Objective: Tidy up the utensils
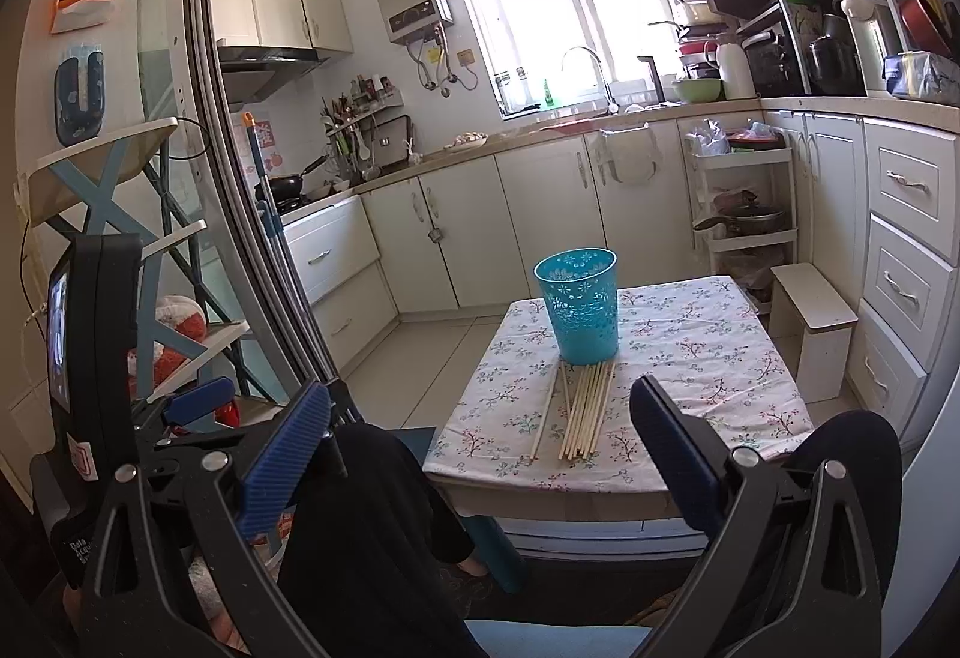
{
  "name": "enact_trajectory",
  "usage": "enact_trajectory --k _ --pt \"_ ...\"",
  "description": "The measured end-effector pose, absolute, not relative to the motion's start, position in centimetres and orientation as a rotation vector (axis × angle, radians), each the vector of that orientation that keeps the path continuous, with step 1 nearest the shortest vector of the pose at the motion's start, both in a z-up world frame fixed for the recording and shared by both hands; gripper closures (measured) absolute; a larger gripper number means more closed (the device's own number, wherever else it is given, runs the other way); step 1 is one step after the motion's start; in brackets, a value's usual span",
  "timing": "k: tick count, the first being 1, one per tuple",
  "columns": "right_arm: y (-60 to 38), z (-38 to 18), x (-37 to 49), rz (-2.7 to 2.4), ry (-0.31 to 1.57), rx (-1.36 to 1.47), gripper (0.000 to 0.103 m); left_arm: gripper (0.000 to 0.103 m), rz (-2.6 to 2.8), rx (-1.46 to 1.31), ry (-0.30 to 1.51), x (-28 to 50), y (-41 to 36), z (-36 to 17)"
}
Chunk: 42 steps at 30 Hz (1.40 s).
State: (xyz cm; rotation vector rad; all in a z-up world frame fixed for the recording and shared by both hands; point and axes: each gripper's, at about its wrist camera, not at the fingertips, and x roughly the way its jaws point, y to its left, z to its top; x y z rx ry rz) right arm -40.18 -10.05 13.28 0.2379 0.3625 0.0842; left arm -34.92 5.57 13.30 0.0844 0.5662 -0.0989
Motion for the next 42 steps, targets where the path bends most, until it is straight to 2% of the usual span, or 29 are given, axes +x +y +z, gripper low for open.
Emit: enact_trajectory --k 7,15,16,17,18,20,21,31,42 --pt "-11.3 11.9 -37.1 0.080 0.425 0.279 0.007 0.008 -0.091 0.097 0.618 -31.9 5.0 11.8" --pt "-15.9 7.6 -28.9 -0.054 0.581 0.318 0.008 0.008 -0.109 0.084 0.741 -23.7 4.1 7.9" --pt "-16.6 6.4 -27.3 -0.062 0.614 0.320 0.017 0.008 -0.118 0.082 0.766 -22.3 3.7 7.2" --pt "-17.1 5.0 -25.5 -0.063 0.661 0.318 0.032 0.008 -0.124 0.080 0.780 -21.5 3.4 6.7" --pt "-17.5 4.0 -24.4 -0.067 0.701 0.313 0.038 0.008 -0.130 0.078 0.797 -20.2 3.0 6.0" --pt "-18.3 1.3 -21.4 -0.058 0.782 0.319 0.057 0.008 -0.130 0.084 0.820 -18.1 2.2 4.9" --pt "-18.5 0.1 -19.7 -0.062 0.818 0.307 0.060 0.008 -0.130 0.087 0.833 -17.0 1.8 4.3" --pt "-19.8 -7.3 -7.9 -0.114 0.940 0.298 0.082 0.008 -0.108 0.083 0.957 -7.5 -0.1 -1.2" --pt "-20.6 -8.4 -5.4 -0.082 0.936 0.321 0.084 0.008 -0.123 0.134 1.052 -1.0 -4.6 -7.1"
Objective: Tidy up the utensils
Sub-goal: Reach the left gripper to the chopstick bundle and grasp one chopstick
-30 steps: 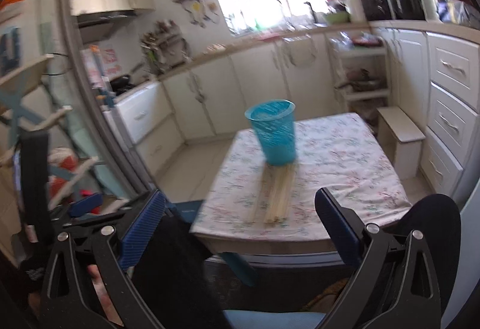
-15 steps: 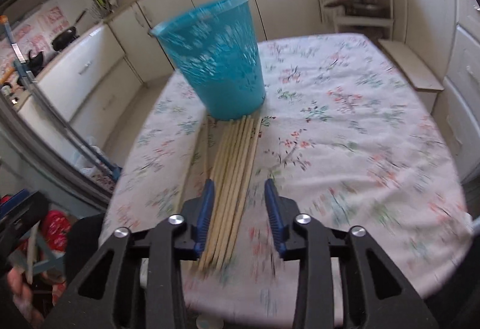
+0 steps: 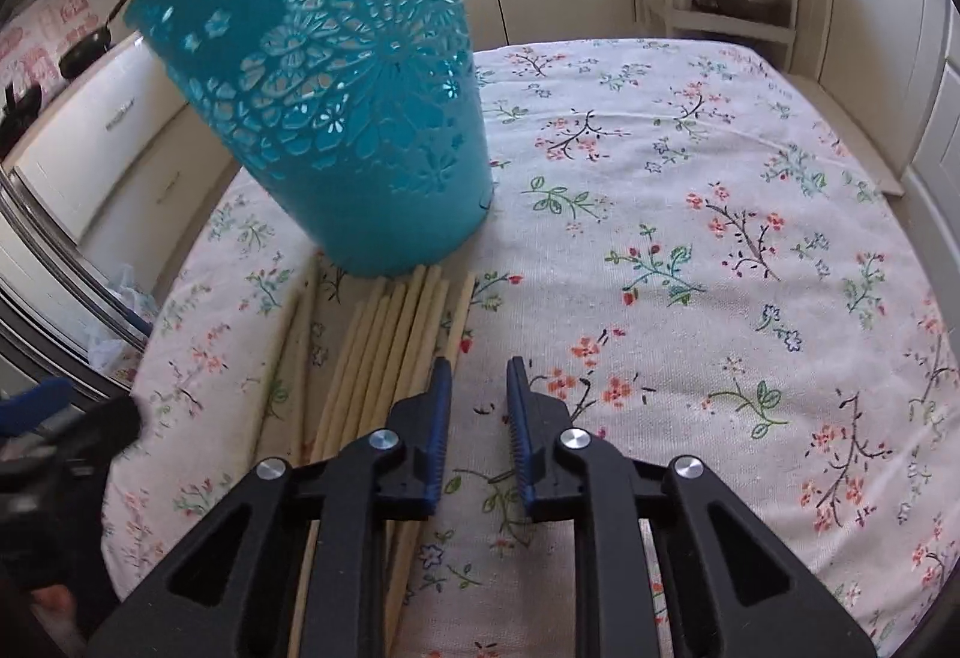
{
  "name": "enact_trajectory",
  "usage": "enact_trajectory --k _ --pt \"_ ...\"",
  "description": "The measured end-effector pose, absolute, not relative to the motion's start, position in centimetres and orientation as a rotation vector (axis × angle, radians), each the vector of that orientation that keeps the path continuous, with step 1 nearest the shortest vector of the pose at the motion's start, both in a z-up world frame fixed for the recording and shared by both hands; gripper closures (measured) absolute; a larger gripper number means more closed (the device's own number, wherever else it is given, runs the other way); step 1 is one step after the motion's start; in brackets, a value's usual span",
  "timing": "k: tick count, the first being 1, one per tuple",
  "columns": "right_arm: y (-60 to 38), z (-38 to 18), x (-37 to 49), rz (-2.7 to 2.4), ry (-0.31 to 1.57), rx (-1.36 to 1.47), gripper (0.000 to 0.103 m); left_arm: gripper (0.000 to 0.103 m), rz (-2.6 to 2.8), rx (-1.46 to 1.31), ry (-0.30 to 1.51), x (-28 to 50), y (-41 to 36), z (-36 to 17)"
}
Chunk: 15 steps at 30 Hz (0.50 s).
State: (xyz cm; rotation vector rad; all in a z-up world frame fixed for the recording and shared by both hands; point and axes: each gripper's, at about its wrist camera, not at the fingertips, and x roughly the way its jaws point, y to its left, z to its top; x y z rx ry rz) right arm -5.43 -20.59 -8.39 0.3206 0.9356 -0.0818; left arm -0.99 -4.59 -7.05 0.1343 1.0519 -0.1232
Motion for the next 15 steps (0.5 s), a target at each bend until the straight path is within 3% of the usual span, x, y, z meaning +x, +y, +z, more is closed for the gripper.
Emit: enact_trajectory --k 15 --pt "-20.0 -8.8 -3.9 -0.030 0.930 0.213 0.087 0.013 -0.094 0.238 1.090 2.1 -7.7 -11.8"
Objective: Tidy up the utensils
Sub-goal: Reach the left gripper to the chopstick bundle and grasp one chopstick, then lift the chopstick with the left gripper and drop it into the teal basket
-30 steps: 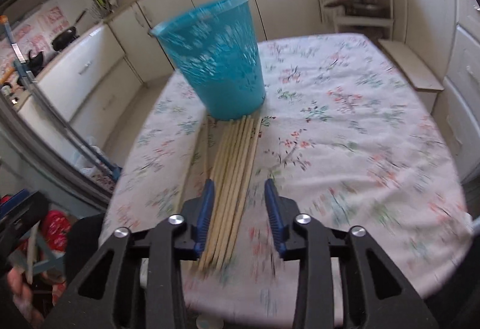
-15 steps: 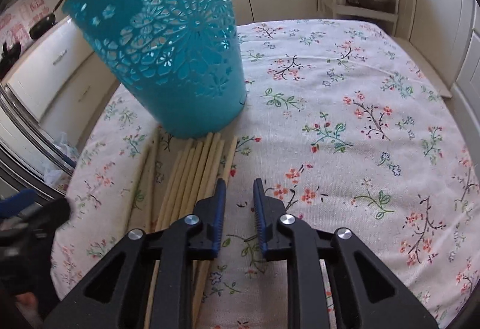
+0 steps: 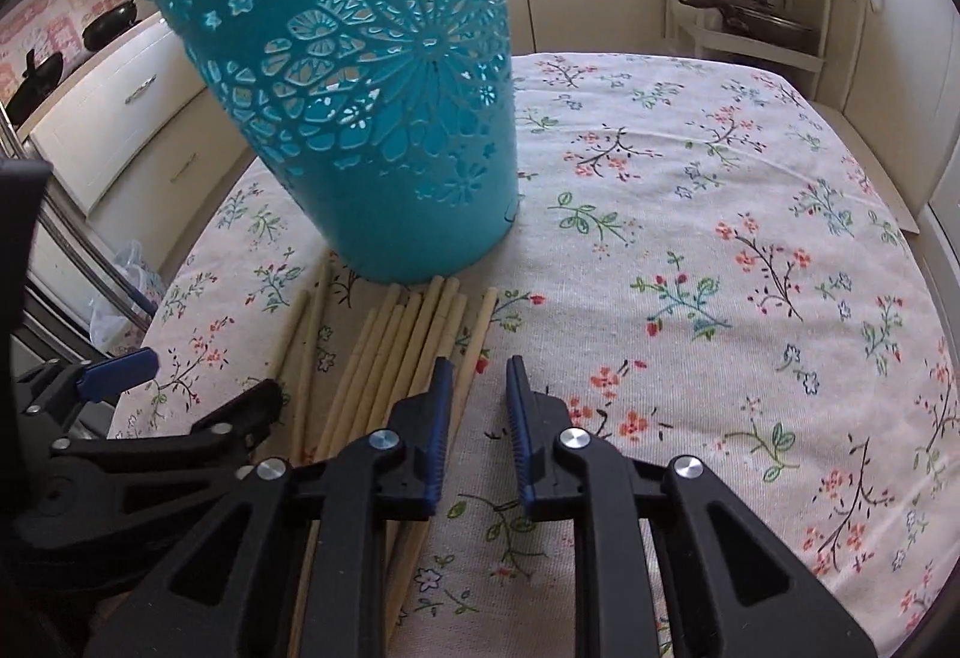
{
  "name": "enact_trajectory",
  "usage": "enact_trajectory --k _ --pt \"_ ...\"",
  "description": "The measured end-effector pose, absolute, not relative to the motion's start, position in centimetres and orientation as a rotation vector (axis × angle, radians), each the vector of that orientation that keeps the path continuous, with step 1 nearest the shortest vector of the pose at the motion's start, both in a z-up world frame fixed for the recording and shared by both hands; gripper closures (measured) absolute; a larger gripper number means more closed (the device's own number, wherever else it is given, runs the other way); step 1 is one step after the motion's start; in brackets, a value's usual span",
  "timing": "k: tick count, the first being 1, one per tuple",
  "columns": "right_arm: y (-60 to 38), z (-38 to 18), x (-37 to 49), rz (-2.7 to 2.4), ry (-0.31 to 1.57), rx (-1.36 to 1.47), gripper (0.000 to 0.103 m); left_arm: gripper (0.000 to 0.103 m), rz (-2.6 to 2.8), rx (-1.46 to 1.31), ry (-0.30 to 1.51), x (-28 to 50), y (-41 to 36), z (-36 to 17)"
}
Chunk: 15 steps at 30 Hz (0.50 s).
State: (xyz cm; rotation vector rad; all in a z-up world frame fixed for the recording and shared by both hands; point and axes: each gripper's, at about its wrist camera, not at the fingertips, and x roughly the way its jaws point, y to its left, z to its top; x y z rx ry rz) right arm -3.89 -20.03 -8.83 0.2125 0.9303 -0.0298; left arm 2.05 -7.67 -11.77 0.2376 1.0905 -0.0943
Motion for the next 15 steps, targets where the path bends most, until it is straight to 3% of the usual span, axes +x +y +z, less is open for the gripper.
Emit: enact_trajectory --k 2,8,9,10,12,15 --pt "-19.9 -8.8 -3.7 -0.025 0.942 0.174 0.094 0.018 -0.118 0.227 1.083 2.5 -7.6 -11.8" --pt "-21.0 -8.8 -4.7 0.030 0.999 0.121 0.096 0.050 -0.232 0.179 1.072 3.0 -7.3 -11.6" --pt "-21.2 -8.9 -5.0 0.036 0.997 0.127 0.097 0.061 -0.249 0.188 1.070 2.9 -7.5 -11.6" --pt "-21.5 -9.1 -5.4 0.043 0.988 0.140 0.097 0.079 -0.279 0.197 1.071 2.9 -7.7 -11.4" --pt "-21.8 -9.2 -5.9 0.045 0.968 0.163 0.097 0.097 -0.315 0.206 1.091 2.8 -8.2 -11.3" --pt "-22.4 -9.4 -6.3 0.049 0.939 0.198 0.097 0.098 -0.354 0.184 1.134 2.7 -7.9 -10.6"
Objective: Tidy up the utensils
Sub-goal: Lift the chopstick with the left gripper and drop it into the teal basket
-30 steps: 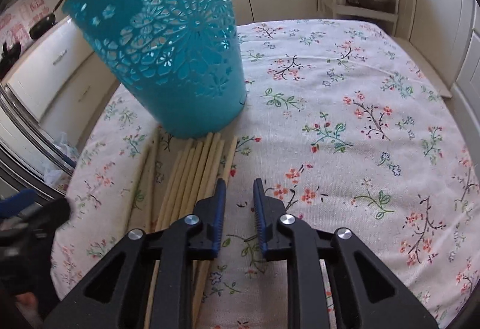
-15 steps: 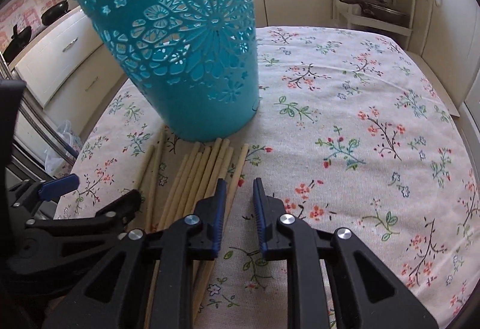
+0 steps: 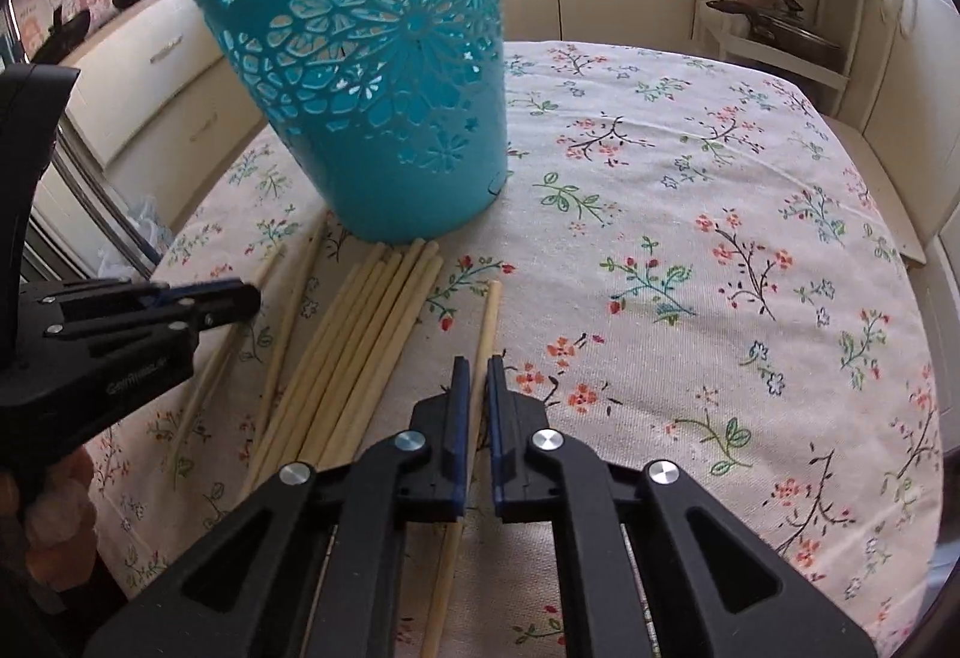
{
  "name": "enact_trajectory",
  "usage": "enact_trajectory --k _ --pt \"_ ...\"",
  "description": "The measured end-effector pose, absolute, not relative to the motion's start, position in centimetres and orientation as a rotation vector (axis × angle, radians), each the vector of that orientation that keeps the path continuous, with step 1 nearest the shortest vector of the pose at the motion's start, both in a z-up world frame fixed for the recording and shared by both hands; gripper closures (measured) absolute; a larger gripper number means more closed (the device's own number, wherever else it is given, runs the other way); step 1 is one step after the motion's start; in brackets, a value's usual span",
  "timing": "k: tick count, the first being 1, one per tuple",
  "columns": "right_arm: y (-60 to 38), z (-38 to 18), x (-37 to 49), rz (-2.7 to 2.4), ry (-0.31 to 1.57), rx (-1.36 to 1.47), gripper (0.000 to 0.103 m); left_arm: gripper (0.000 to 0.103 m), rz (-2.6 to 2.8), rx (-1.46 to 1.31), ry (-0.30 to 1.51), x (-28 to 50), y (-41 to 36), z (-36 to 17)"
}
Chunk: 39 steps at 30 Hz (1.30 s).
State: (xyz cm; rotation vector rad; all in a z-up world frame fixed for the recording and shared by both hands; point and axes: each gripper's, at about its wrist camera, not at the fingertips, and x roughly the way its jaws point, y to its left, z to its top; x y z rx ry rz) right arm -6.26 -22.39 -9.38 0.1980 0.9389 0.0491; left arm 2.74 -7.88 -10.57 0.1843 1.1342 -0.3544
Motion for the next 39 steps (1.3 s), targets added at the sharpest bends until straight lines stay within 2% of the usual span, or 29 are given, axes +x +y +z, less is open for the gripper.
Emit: enact_trajectory --k 6,13,17,21,25,35,36,38,39 --pt "-23.7 -9.5 -6.5 0.087 0.907 0.302 0.097 0.098 -0.396 0.109 1.059 0.8 -4.5 -2.8" --pt "-23.4 -9.3 -6.2 0.082 0.901 0.290 0.097 0.098 -0.471 0.003 0.747 0.3 -5.4 12.1" --pt "-23.5 -9.4 -6.3 0.087 0.899 0.298 0.097 0.098 -0.422 -0.020 0.552 1.6 -8.5 16.5" --pt "-23.6 -9.4 -6.6 0.093 0.897 0.311 0.097 0.098 -0.307 -0.036 0.376 4.2 -11.2 16.9" --pt "-23.8 -9.5 -6.6 0.097 0.895 0.322 0.097 0.098 -0.226 -0.069 0.364 7.7 -12.9 14.0" --pt "-24.2 -9.5 -6.7 0.108 0.893 0.342 0.097 0.096 -0.175 -0.001 0.563 11.3 -14.6 4.2" --pt "-24.2 -9.5 -6.7 0.108 0.893 0.342 0.097 0.090 -0.175 0.007 0.572 11.0 -14.4 3.9" --pt "-24.2 -9.5 -6.7 0.115 0.892 0.343 0.093 0.068 -0.164 0.025 0.583 10.2 -13.9 3.5" --pt "-24.1 -9.5 -6.7 0.120 0.890 0.342 0.092 0.050 -0.153 0.029 0.577 9.5 -13.4 3.6"
